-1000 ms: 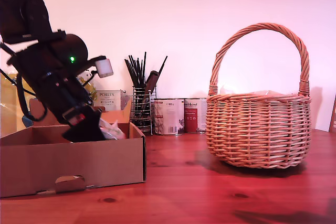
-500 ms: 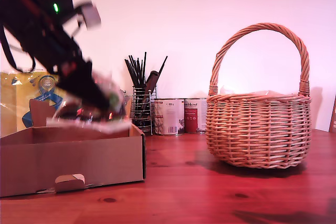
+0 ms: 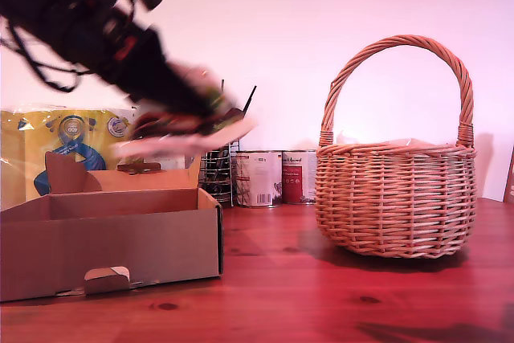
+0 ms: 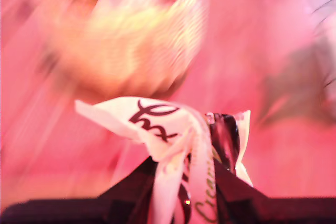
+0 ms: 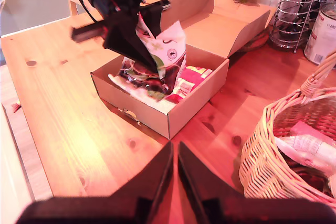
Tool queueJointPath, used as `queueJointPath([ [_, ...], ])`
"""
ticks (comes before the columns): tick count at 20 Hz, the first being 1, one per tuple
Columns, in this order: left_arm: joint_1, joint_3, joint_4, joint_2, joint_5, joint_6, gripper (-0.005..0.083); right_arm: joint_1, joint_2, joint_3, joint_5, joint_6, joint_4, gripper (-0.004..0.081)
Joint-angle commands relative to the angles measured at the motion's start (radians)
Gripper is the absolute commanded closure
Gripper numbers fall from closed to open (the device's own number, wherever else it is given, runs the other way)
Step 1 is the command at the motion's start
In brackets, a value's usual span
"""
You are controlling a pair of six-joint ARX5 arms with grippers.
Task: Move the bags of Easter eggs from the cardboard box on the left into the woven basket on the right side.
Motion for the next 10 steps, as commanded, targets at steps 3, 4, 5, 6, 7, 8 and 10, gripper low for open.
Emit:
queueJointPath([
  [3,-0.066,-0.017,0.224,-0.015,0.036,-0.106,0.0646,0.003,-0.002,0.006,0.0,-0.002,-0.009,0.0783],
  [4,-0.093,-0.017,0.304,-0.014,0.026,-0.135,0.0646,0.003,-0.006,0.006,0.0,-0.002,-0.021,0.0783],
  [5,-0.122,-0.017,0.389,-0.012,0.005,-0.148,0.0646,0.003,-0.015,0.006,0.0,-0.002,-0.035,0.0783],
  [6,-0.153,-0.017,0.473,-0.007,-0.023,-0.152,0.0646,0.003,-0.025,0.006,0.0,-0.002,-0.053,0.0783],
  [7,-0.182,-0.017,0.549,0.0,-0.063,-0.165,0.0646,0.003,-0.038,0.006,0.0,-0.002,-0.071,0.0783],
  [8,-0.209,-0.017,0.62,0.014,-0.102,-0.18,0.0646,0.002,-0.054,0.007,0.0,-0.002,-0.092,0.0783],
  [10,-0.258,-0.017,0.748,0.055,-0.183,-0.195,0.0646,0.002,-0.089,0.015,0.0,-0.002,-0.146,0.0783],
])
